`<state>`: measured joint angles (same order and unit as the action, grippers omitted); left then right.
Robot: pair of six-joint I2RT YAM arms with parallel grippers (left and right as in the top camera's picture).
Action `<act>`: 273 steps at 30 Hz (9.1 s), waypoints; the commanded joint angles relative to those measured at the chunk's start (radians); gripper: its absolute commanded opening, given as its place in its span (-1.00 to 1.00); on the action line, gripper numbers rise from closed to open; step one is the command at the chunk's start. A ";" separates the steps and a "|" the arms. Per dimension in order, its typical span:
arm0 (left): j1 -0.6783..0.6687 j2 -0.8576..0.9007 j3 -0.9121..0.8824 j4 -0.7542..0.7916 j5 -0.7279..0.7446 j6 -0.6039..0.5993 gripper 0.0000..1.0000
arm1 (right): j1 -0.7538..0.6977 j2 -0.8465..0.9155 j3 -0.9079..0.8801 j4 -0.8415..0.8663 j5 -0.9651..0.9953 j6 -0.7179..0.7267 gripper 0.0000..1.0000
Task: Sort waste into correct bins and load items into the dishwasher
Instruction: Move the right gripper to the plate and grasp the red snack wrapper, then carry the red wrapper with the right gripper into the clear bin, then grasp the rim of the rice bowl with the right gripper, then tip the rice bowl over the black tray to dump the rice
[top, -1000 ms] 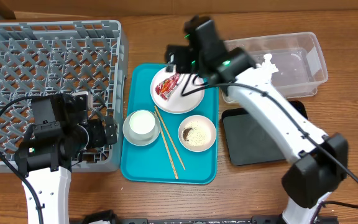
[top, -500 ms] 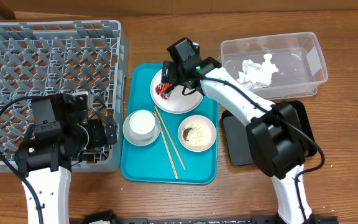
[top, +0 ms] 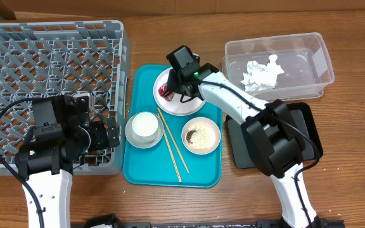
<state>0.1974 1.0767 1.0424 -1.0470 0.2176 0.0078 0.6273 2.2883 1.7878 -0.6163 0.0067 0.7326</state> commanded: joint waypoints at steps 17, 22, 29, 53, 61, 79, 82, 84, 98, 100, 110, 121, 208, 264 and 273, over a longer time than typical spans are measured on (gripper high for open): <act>0.005 0.002 0.023 0.003 0.020 0.014 1.00 | 0.017 0.016 0.000 -0.023 0.000 0.100 -0.52; 0.005 0.002 0.023 0.001 0.019 0.014 1.00 | 0.010 0.016 0.000 0.003 0.030 0.139 -0.19; 0.005 0.002 0.023 0.000 0.020 0.014 1.00 | 0.015 0.021 -0.002 0.016 0.048 0.246 -0.16; 0.005 0.002 0.023 0.005 0.019 0.015 1.00 | -0.081 -0.153 0.008 -0.174 0.090 -0.008 -0.92; 0.005 0.002 0.023 0.005 0.019 0.015 1.00 | -0.219 -0.413 0.008 -0.300 0.106 -0.160 -0.92; 0.005 0.002 0.023 0.013 0.019 0.014 1.00 | -0.481 -0.438 -0.016 -0.492 0.105 -0.278 0.60; 0.005 0.002 0.023 0.013 0.019 0.014 1.00 | -0.495 -0.484 -0.013 -0.541 0.096 -0.279 0.77; 0.005 0.002 0.023 0.016 0.019 0.015 1.00 | -0.510 -0.523 -0.013 -0.604 0.066 -0.296 0.81; 0.005 0.011 0.023 0.027 0.045 0.014 1.00 | -0.614 -0.904 -0.250 -0.773 -0.145 -0.398 0.84; 0.005 0.015 0.023 0.031 0.047 0.014 1.00 | -0.589 -0.974 -0.358 -0.714 -0.227 -0.434 0.84; 0.005 0.028 0.023 0.030 0.047 0.011 0.99 | -0.193 -0.877 -0.444 -0.463 -0.239 -0.471 0.74; 0.005 0.028 0.023 0.027 0.046 0.011 1.00 | 0.099 -0.501 -0.444 -0.177 -0.199 -0.332 0.36; 0.005 0.028 0.023 0.031 0.045 0.011 1.00 | -0.168 -0.682 -0.375 -0.470 -0.229 -0.198 -0.92; 0.005 0.029 0.023 0.029 0.045 0.011 1.00 | -0.984 -0.674 -0.900 0.059 -1.576 -0.177 -0.92; 0.005 0.028 0.023 0.027 0.045 0.011 0.99 | -1.005 -0.674 -0.900 0.062 -1.576 -0.098 -0.92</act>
<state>0.1974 1.1000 1.0431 -1.0180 0.2512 0.0078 -0.3546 1.6196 0.8890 -0.5610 -1.5330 0.5751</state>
